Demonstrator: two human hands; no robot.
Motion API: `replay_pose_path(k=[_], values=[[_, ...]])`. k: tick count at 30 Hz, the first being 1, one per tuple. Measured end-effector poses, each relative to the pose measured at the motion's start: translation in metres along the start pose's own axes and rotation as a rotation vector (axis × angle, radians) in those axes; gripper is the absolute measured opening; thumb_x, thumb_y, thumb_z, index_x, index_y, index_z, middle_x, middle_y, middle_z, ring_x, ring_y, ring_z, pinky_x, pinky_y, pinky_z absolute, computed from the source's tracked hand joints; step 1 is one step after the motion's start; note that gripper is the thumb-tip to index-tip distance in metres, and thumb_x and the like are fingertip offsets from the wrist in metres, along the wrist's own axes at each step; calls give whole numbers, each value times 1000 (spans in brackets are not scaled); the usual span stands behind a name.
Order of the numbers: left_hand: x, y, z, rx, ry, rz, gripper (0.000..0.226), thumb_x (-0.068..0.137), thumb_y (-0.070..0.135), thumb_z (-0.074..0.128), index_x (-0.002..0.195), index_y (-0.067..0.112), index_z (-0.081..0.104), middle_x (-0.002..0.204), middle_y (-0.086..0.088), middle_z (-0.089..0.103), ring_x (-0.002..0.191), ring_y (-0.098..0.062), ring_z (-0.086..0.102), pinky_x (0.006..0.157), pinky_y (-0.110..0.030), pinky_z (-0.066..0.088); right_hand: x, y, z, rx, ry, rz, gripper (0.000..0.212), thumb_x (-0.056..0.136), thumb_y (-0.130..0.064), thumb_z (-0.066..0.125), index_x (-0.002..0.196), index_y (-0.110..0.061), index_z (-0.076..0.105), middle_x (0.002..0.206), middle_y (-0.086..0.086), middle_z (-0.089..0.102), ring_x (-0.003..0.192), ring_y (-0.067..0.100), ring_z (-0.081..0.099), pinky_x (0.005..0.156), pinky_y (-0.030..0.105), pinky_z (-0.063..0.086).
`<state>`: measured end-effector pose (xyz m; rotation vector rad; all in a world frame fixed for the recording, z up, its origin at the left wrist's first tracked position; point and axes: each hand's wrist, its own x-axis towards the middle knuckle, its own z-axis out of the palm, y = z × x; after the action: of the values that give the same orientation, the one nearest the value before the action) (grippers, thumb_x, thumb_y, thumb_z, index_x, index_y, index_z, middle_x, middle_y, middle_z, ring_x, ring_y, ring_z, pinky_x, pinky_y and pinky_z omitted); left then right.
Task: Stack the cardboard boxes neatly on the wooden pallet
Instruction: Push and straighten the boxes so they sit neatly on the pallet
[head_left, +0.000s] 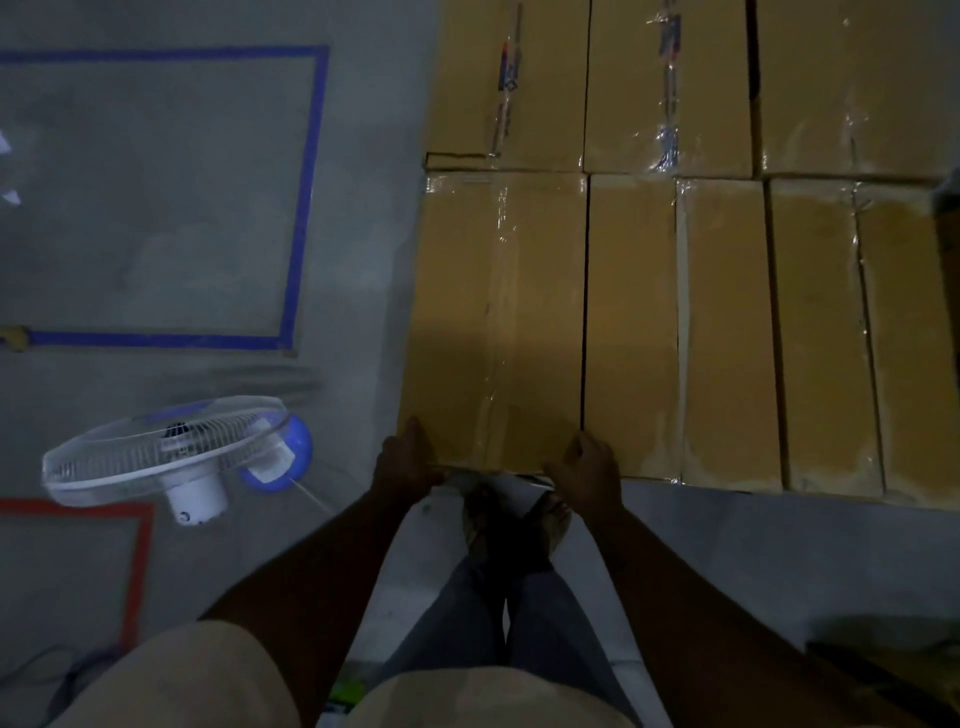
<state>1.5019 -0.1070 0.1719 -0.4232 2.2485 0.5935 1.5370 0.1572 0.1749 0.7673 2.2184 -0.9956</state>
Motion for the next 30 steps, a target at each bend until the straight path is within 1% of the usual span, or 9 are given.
replay_pose_path(k=[5, 8, 12, 15, 18, 22, 26, 28, 30], values=[[7, -14, -4, -35, 35, -2, 120, 64, 52, 84, 159, 11, 22, 139, -23, 52, 122, -40, 56, 94, -43, 52, -3, -9, 9, -3, 23, 32, 63, 81, -32, 80, 134, -4, 59, 139, 18, 52, 128, 38, 50, 107, 43, 45], [4, -12, -5, -40, 33, -14, 115, 67, 45, 85, 158, 7, 26, 137, -25, 53, 121, -40, 57, 90, -41, 50, -1, -9, 11, -4, 21, 42, 74, 82, -36, 80, 143, -6, 53, 146, 18, 48, 133, 37, 47, 111, 43, 43], [0, -10, -8, -21, 52, 15, 116, 58, 54, 68, 156, 4, 29, 133, -25, 54, 118, -40, 57, 87, -38, 48, 1, -6, 13, -8, 20, 54, 83, 80, -43, 80, 149, -8, 49, 151, 16, 45, 137, 35, 44, 114, 46, 41], [-11, -4, -8, -5, 30, 30, 100, 71, 45, 78, 150, 2, 35, 130, -24, 51, 117, -41, 56, 89, -41, 49, -4, -7, 11, 5, -5, 42, 91, 80, -45, 79, 155, -10, 42, 156, 14, 40, 141, 35, 41, 115, 48, 41], [-18, 2, -7, 57, -14, 66, 80, 79, 42, 75, 139, 2, 40, 127, -22, 47, 113, -38, 55, 86, -36, 47, -11, -5, 6, 4, -59, -10, 85, 80, -43, 81, 151, -11, 45, 149, 11, 45, 136, 33, 46, 110, 47, 45], [-24, 11, -5, 171, 11, 118, 71, 77, 45, 68, 129, 1, 51, 133, -24, 45, 118, -40, 50, 98, -46, 47, -10, 27, 2, 68, -75, -65, 77, 76, -51, 83, 141, -22, 54, 136, -2, 60, 124, 20, 60, 102, 43, 54], [-33, 43, 7, 90, -17, 277, 55, 81, 39, 69, 120, 2, 57, 124, -17, 52, 112, -35, 55, 92, -46, 50, -37, 12, -35, 227, -5, -54, 51, 91, -18, 77, 138, -17, 58, 131, -9, 59, 121, 17, 60, 92, 25, 49], [-36, 67, 18, 85, -87, 366, 56, 90, 29, 73, 136, 5, 52, 134, -17, 53, 122, -37, 54, 99, -43, 47, -32, 18, -48, 331, 110, 42, 55, 95, -11, 71, 147, -12, 52, 141, 1, 59, 126, 22, 58, 93, 30, 49], [-41, 92, 32, 119, -157, 465, 74, 94, 29, 71, 154, 7, 34, 158, -17, 36, 143, -36, 39, 113, -41, 36, -27, 20, -62, 413, 172, 72, 52, 97, -5, 65, 147, -10, 52, 136, 3, 61, 119, 19, 59, 90, 28, 49]])
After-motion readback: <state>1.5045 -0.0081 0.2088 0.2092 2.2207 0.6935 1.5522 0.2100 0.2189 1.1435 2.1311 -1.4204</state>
